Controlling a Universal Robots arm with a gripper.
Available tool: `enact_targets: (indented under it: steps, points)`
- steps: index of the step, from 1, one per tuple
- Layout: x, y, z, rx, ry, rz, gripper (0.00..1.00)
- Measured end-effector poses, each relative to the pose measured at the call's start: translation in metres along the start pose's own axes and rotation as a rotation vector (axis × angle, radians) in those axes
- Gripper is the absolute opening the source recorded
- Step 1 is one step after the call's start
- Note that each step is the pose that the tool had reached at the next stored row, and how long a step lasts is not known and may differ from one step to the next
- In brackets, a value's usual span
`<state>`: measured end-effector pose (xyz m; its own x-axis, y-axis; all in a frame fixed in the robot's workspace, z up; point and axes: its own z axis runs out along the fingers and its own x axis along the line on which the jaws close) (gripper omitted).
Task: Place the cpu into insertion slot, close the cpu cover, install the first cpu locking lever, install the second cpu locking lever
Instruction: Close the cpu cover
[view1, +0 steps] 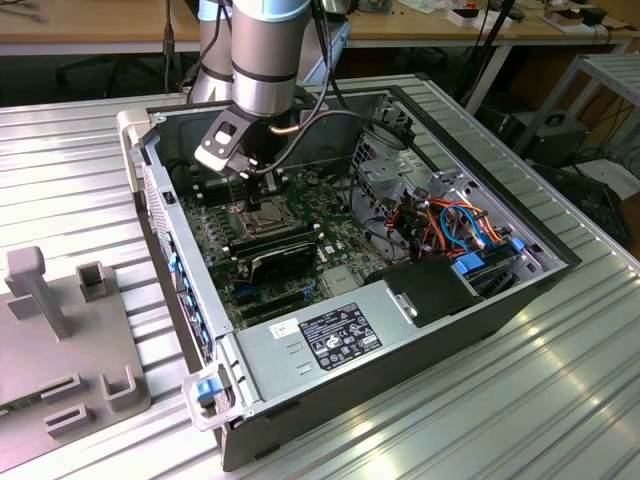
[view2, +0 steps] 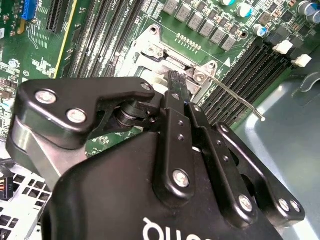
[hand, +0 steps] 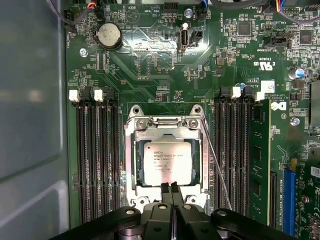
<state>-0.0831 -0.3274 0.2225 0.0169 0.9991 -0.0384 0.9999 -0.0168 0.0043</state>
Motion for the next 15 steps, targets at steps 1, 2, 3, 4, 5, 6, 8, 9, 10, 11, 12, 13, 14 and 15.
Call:
enact_targets:
  steps: [1, 2, 3, 4, 5, 6, 8, 9, 10, 11, 12, 13, 14, 15]
  points:
    - [0.0, 0.0011, 0.0, 0.0001, -0.0001, 0.0, 0.11]
    - [0.0001, 0.0042, -0.0001, 0.0001, -0.0002, 0.0, 0.11]
    - [0.0002, 0.0086, 0.0, 0.0, 0.0, 0.0, 0.11]
    - [0.0002, 0.0115, 0.0001, 0.0, 0.0, 0.0, 0.11]
    - [0.0003, 0.0141, 0.0002, 0.0, -0.0001, 0.0, 0.11]
    - [0.0003, 0.0166, 0.0003, 0.0, 0.0, 0.0, 0.11]
    - [0.0003, 0.019, 0.0003, 0.0001, -0.0001, 0.0, 0.11]
    - [0.0004, 0.0195, 0.0003, 0.0001, -0.0001, 0.0, 0.11]
    - [0.0004, 0.0195, 0.0003, 0.0001, -0.0001, 0.0, 0.11]
    - [0.0003, 0.0196, 0.0004, 0.0001, 0.0, 0.0, 0.11]
    - [0.0003, 0.0196, 0.0004, 0.0001, -0.0001, 0.0, 0.11]
    - [0.0004, 0.0197, 0.0004, 0.0, 0.0, 0.0, 0.11]
    - [0.0004, 0.0197, 0.0004, 0.0001, 0.0, 0.0, 0.11]
    - [0.0003, 0.0198, 0.0003, 0.0001, -0.0001, 0.0, 0.11]
